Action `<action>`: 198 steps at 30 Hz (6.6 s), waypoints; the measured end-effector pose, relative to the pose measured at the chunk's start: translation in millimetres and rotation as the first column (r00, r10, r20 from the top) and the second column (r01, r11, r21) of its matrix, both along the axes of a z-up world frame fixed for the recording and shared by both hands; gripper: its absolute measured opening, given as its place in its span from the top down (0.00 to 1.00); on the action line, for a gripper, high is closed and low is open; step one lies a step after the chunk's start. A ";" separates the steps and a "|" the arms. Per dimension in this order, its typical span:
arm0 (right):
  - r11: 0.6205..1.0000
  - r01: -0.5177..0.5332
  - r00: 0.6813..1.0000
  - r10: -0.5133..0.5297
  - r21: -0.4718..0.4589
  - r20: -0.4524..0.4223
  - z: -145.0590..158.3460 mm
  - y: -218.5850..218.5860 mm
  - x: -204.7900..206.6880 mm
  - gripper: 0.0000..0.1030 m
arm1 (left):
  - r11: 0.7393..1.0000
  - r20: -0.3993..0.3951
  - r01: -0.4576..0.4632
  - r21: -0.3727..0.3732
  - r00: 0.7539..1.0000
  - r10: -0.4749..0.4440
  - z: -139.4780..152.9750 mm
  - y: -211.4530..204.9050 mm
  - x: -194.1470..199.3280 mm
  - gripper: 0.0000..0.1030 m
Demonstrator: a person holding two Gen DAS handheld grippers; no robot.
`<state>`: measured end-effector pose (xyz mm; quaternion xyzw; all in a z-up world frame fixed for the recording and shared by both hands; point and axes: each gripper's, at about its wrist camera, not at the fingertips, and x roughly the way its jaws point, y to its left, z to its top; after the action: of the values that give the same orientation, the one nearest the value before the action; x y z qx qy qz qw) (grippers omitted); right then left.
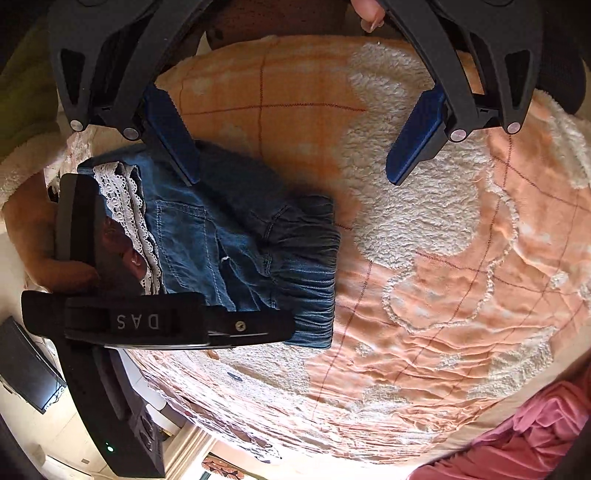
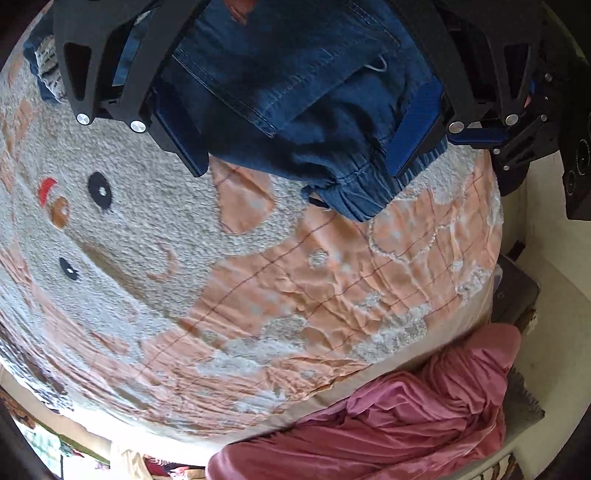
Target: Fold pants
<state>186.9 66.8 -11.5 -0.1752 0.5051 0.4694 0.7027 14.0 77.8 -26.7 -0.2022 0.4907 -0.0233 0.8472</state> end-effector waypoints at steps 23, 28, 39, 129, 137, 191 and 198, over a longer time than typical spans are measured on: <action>0.973 -0.062 0.985 0.096 0.222 -0.144 19.2 -24.0 5.6 0.69 | 0.971 0.028 -0.087 -0.224 0.995 0.096 -7.7 4.1 26.6 0.29; 0.962 -0.017 0.992 0.051 0.274 -0.118 37.1 -62.9 16.3 0.69 | 0.976 0.066 -0.025 -0.216 0.997 0.040 9.3 -18.1 38.1 0.48; 0.922 0.098 0.993 -0.064 0.375 -0.101 56.0 -178.7 40.6 0.69 | 0.981 0.132 0.130 -0.145 0.985 -0.111 41.9 -110.2 72.3 0.48; 0.914 0.340 0.926 -0.366 0.221 0.089 56.7 -275.1 20.0 0.48 | 0.846 0.147 0.511 0.149 0.835 -0.530 24.7 -246.3 31.0 0.54; 0.930 0.363 0.921 -0.368 0.061 0.128 20.7 -284.4 -11.4 0.43 | 0.869 0.177 0.473 0.145 0.851 -0.494 38.8 -223.6 18.6 0.46; 0.631 0.706 0.670 -0.742 0.320 -0.014 -1.2 -366.2 -87.1 0.05 | 0.964 0.081 0.227 0.135 0.968 -0.239 10.3 -156.5 59.6 0.09; 0.636 0.697 0.678 -0.735 0.330 -0.015 2.5 -362.3 -85.8 0.05 | 0.962 0.088 0.233 0.142 0.965 -0.247 13.2 -160.2 62.3 0.09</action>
<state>101.0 -295.4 -9.0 0.1239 0.4096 0.2132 0.8783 76.3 -82.4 -13.5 -0.0838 0.4671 -0.1044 0.8740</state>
